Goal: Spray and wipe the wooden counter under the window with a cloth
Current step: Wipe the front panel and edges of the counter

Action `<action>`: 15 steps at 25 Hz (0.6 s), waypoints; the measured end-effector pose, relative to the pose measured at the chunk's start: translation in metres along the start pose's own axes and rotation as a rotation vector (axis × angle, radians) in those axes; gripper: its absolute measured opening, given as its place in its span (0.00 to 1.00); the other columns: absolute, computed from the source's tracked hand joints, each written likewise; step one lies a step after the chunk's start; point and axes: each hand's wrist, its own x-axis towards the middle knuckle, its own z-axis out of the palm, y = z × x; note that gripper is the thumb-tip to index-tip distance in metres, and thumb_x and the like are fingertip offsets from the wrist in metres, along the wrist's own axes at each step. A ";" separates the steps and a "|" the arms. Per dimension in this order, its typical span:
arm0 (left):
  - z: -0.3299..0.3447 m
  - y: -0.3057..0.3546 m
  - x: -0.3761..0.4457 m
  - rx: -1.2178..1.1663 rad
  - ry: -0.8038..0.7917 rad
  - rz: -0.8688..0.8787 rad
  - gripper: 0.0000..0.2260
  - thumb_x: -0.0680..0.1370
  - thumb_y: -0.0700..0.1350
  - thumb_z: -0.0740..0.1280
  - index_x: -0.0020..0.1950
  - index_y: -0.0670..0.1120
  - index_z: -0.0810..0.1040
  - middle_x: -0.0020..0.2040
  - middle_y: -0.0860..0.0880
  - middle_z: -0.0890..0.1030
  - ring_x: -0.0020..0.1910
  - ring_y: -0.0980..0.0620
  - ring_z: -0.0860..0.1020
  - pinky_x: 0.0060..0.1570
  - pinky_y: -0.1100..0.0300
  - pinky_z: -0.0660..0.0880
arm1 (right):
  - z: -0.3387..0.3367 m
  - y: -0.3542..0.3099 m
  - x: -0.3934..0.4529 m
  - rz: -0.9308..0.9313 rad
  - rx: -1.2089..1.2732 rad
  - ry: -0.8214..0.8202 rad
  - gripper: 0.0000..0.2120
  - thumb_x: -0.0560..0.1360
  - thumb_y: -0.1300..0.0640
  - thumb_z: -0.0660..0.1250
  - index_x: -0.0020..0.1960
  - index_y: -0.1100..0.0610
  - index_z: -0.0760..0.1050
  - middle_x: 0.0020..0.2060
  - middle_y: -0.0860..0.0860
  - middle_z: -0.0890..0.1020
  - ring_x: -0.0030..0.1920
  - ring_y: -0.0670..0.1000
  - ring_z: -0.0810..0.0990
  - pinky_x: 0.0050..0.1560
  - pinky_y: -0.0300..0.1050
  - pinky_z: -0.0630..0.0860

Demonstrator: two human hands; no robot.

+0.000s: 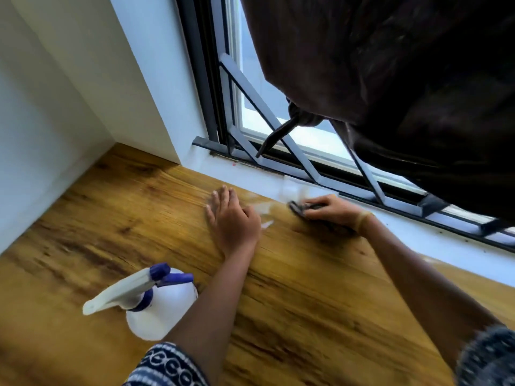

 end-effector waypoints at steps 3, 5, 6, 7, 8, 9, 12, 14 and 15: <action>0.001 0.000 0.002 -0.015 0.008 0.030 0.25 0.76 0.50 0.57 0.73 0.45 0.67 0.76 0.48 0.64 0.77 0.49 0.56 0.76 0.46 0.48 | -0.016 0.032 -0.048 0.134 0.073 0.045 0.07 0.76 0.50 0.70 0.53 0.46 0.82 0.52 0.49 0.84 0.52 0.49 0.81 0.56 0.41 0.73; 0.004 0.000 0.001 -0.005 -0.001 0.052 0.25 0.77 0.53 0.58 0.73 0.46 0.67 0.75 0.49 0.64 0.77 0.48 0.57 0.75 0.44 0.48 | -0.011 0.017 -0.037 0.151 0.056 0.077 0.08 0.77 0.46 0.67 0.50 0.46 0.83 0.46 0.47 0.83 0.49 0.49 0.80 0.52 0.42 0.73; 0.003 0.000 -0.001 0.007 -0.004 0.073 0.26 0.77 0.54 0.58 0.73 0.46 0.67 0.75 0.49 0.64 0.77 0.48 0.57 0.75 0.44 0.48 | -0.002 0.002 -0.025 0.139 0.052 0.086 0.08 0.78 0.45 0.66 0.51 0.45 0.83 0.46 0.47 0.83 0.48 0.49 0.79 0.50 0.42 0.73; 0.002 0.000 -0.001 0.016 -0.009 0.090 0.26 0.77 0.55 0.58 0.73 0.47 0.67 0.75 0.49 0.65 0.77 0.48 0.57 0.74 0.44 0.48 | 0.009 -0.016 -0.009 0.123 0.040 0.097 0.09 0.78 0.46 0.64 0.53 0.45 0.82 0.47 0.48 0.82 0.48 0.49 0.79 0.50 0.43 0.73; 0.002 -0.001 0.000 0.024 -0.017 0.098 0.26 0.77 0.55 0.59 0.73 0.47 0.68 0.75 0.49 0.65 0.77 0.48 0.58 0.74 0.43 0.49 | 0.020 -0.034 0.006 0.109 0.012 0.099 0.11 0.78 0.45 0.63 0.56 0.45 0.82 0.49 0.48 0.82 0.50 0.51 0.78 0.52 0.45 0.74; 0.001 -0.001 0.000 0.032 -0.024 0.104 0.26 0.77 0.55 0.59 0.72 0.47 0.68 0.75 0.49 0.66 0.77 0.47 0.58 0.74 0.43 0.49 | 0.029 -0.048 0.018 0.104 -0.032 0.105 0.13 0.78 0.43 0.62 0.57 0.43 0.81 0.51 0.49 0.81 0.52 0.52 0.78 0.52 0.47 0.73; 0.000 0.006 -0.003 0.083 -0.035 0.204 0.25 0.77 0.55 0.60 0.70 0.45 0.71 0.73 0.47 0.70 0.75 0.45 0.62 0.73 0.41 0.51 | 0.033 -0.048 0.020 0.085 -0.154 0.137 0.10 0.76 0.42 0.60 0.44 0.39 0.80 0.45 0.47 0.80 0.50 0.53 0.78 0.42 0.44 0.68; 0.001 0.007 -0.005 0.147 -0.009 0.290 0.24 0.77 0.56 0.61 0.69 0.45 0.72 0.71 0.46 0.72 0.73 0.45 0.65 0.73 0.40 0.52 | 0.021 -0.015 -0.007 0.069 -0.144 0.175 0.11 0.76 0.40 0.61 0.40 0.40 0.78 0.40 0.43 0.79 0.47 0.52 0.77 0.40 0.43 0.66; 0.001 0.007 -0.005 0.180 0.006 0.295 0.24 0.77 0.57 0.61 0.68 0.45 0.73 0.70 0.46 0.72 0.73 0.45 0.66 0.73 0.39 0.52 | 0.012 0.008 -0.026 0.090 -0.136 0.191 0.12 0.76 0.38 0.61 0.42 0.40 0.79 0.40 0.42 0.79 0.47 0.51 0.77 0.41 0.42 0.67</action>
